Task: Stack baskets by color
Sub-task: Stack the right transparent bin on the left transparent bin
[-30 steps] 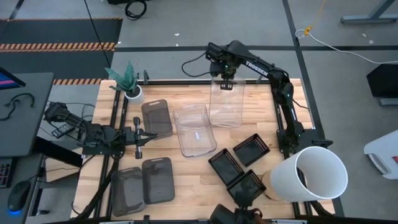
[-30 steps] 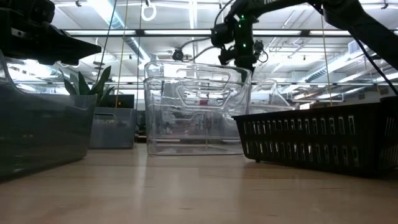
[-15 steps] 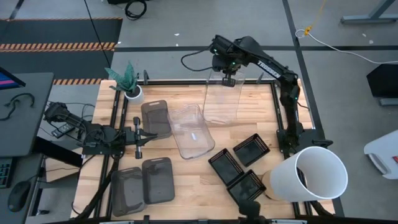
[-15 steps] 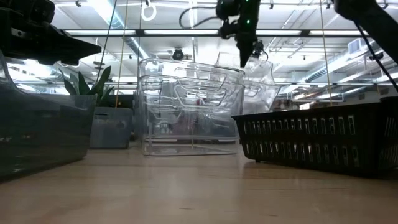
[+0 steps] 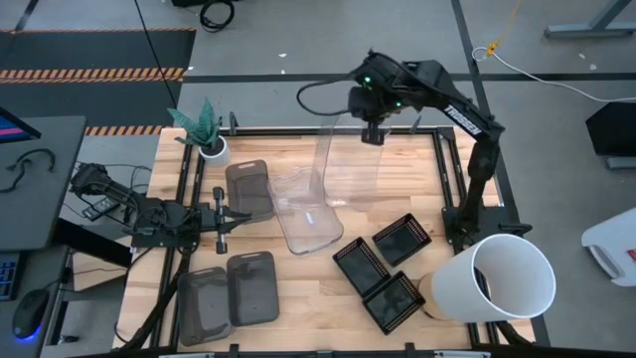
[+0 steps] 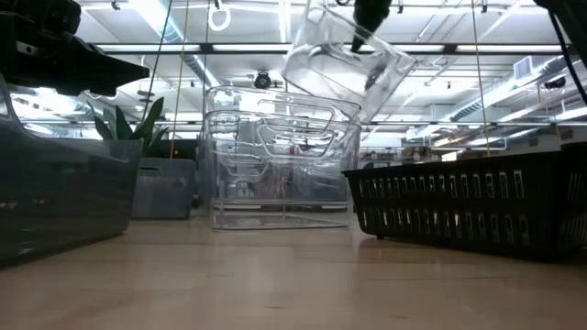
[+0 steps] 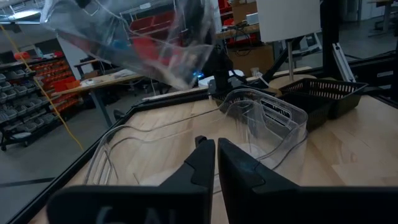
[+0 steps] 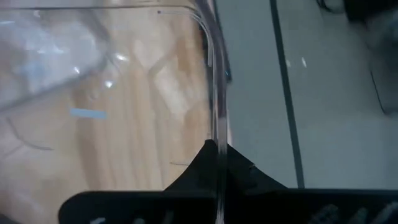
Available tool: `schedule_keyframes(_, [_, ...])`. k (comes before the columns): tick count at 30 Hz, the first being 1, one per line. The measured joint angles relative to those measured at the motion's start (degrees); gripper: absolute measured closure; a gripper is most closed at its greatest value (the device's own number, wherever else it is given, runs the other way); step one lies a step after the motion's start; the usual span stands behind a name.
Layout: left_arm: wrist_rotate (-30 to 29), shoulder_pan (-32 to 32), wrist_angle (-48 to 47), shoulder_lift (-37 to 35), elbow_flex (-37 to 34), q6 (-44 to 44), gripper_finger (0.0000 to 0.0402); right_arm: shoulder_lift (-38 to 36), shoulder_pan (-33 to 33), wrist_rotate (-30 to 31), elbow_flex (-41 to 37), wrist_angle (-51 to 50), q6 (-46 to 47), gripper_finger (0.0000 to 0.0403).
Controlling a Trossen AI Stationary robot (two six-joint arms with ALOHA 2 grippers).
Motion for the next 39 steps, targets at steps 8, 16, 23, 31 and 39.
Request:
schedule_keyframes(8, [0.0,0.0,0.0,0.0,0.0,0.0,0.0367,1.5,5.4,-3.6,-0.2,5.6,-3.2,0.0403])
schedule_keyframes(16, [0.0,0.0,0.0,0.0,0.0,0.0,0.0376,3.7,10.5,-3.2,-0.2,12.6,-3.2,0.0403])
schedule_keyframes(23, [0.0,0.0,-0.1,0.0,0.0,0.0,0.0368,4.6,13.4,-0.5,-0.1,14.3,0.1,0.0403])
schedule_keyframes(31, [0.0,0.0,0.0,0.0,0.0,0.0,0.0369,4.6,16.0,-0.3,0.0,15.0,0.3,0.0403])
schedule_keyframes(39, [0.0,0.0,0.0,0.0,0.0,0.0,0.0370,4.6,16.3,-0.1,0.0,12.6,2.2,0.0403])
